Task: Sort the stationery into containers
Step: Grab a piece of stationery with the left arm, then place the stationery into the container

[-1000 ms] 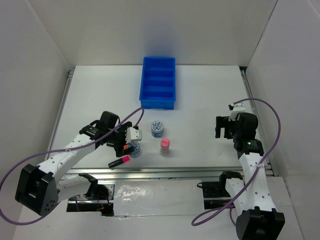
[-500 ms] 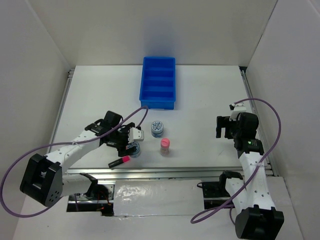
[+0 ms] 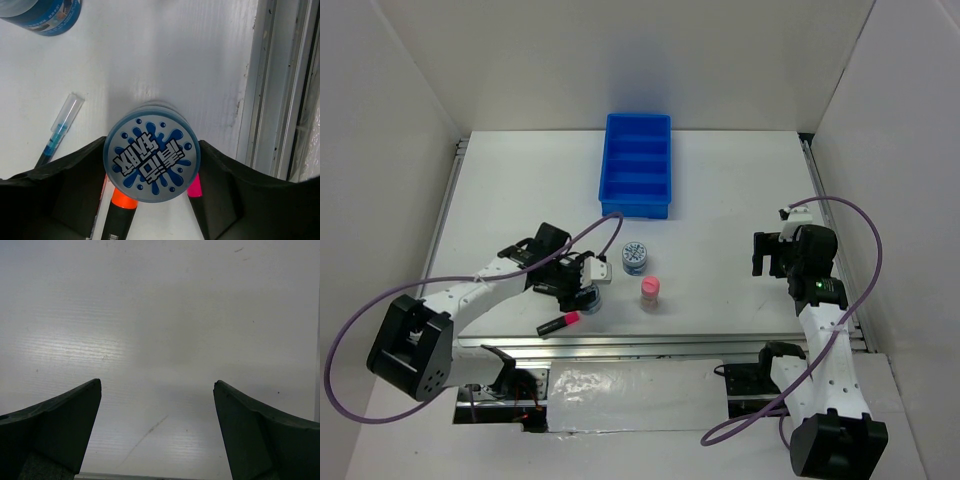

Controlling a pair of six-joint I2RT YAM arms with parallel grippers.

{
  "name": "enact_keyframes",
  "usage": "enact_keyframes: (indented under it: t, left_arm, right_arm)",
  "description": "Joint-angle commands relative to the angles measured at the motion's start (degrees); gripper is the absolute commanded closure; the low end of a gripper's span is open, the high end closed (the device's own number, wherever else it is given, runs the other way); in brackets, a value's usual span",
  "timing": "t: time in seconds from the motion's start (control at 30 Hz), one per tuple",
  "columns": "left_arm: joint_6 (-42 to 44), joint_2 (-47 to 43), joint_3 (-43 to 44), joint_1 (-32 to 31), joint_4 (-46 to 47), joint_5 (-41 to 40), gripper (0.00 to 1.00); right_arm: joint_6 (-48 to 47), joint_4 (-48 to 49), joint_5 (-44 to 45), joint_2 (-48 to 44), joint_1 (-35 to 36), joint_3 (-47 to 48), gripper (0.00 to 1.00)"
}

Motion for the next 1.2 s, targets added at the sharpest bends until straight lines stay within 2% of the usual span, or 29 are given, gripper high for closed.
enact_keyframes:
  t: [0.0, 0.1, 0.13, 0.27, 0.3, 0.37, 0.4, 0.43, 0.5, 0.57, 0.67, 0.7, 0.77, 0.8, 0.9, 0.93, 1.03, 1.17]
  left_arm:
    - [1.35, 0.84, 0.16, -0.17, 0.64, 2.16, 0.22]
    - [1.36, 1.02, 0.77, -0.25, 0.2, 2.16, 0.37]
    - [1.27, 1.02, 1.13, -0.17, 0.03, 2.07, 0.45]
    - [0.83, 1.02, 4.9, -0.17, -2.43, 2.33, 0.64]
    - [-0.22, 0.93, 7.95, -0.25, -3.74, 2.33, 0.71]
    - [-2.59, 1.54, 12.18, -0.25, -4.63, 1.64, 0.78]
    - [-3.73, 2.76, 17.34, -0.25, -5.85, 1.46, 0.81]
    - [-6.79, 3.82, 20.52, -0.17, -6.56, 0.93, 0.9]
    - [-12.32, 7.67, 30.54, -0.17, -7.44, -0.82, 0.97]
    - [-15.68, 10.93, 40.79, 0.01, -7.45, -2.49, 1.0]
    - [-25.34, 16.74, 50.13, 0.09, -0.27, -9.77, 1.0]
    - [-29.8, 19.27, 51.56, 0.18, 2.37, -14.75, 1.0]
    - [-34.3, 23.75, 55.33, 0.62, 10.72, -19.79, 1.0]
    - [-35.37, 25.26, 56.49, 0.62, 13.27, -24.34, 1.0]
    - [-38.8, 32.29, 61.68, 1.76, 22.94, -30.16, 1.0]
    - [-39.77, 34.31, 63.17, 2.29, 27.66, -30.36, 1.0]
    - [-42.93, 44.92, 72.28, 3.87, 32.96, -31.06, 1.0]
    - [-45.84, 55.23, 82.32, 5.28, 36.59, -30.19, 1.0]
  right_arm:
    - [-0.79, 0.1, -0.36, 0.2, -0.41, 0.79, 0.01]
    - [-0.79, 0.1, -0.45, 0.2, -0.41, 0.79, 0.02]
    - [-0.88, 0.1, -0.45, 0.2, -0.41, 0.79, 0.02]
    - [-0.88, 0.19, -0.54, 0.02, -0.41, 0.88, 0.02]
    - [-0.88, 0.02, -0.54, 0.11, -0.41, 0.88, 0.03]
    - [-0.88, 0.01, -0.54, 0.2, -0.41, 0.97, 0.03]
    - [-0.88, 0.01, -0.63, 0.11, -0.41, 0.97, 0.03]
    - [-0.88, 0.01, -0.63, 0.28, -0.41, 0.97, 0.03]
    - [-0.79, 0.01, -0.63, 0.46, -0.33, 0.97, 0.03]
    - [-0.88, 0.1, -0.54, 0.64, -0.41, 0.97, 0.04]
    - [-0.88, 0.1, -0.37, 0.9, -0.41, 1.06, 0.04]
    - [-0.88, 0.1, -0.45, 1.16, -0.41, 1.06, 0.04]
    - [-0.79, 0.1, -0.19, 1.43, -0.5, 1.06, 0.04]
    - [-0.88, 0.1, -0.1, 1.78, -0.5, 1.14, 0.04]
    - [-0.79, 0.01, 0.16, 2.48, -0.5, 1.23, 0.04]
    - [-0.79, 0.1, 0.25, 2.74, -0.5, 1.32, 0.04]
    - [-0.79, 0.1, 0.69, 3.71, -0.59, 1.41, 0.05]
    - [-0.79, 0.01, 1.39, 4.41, -0.59, 1.41, 0.05]
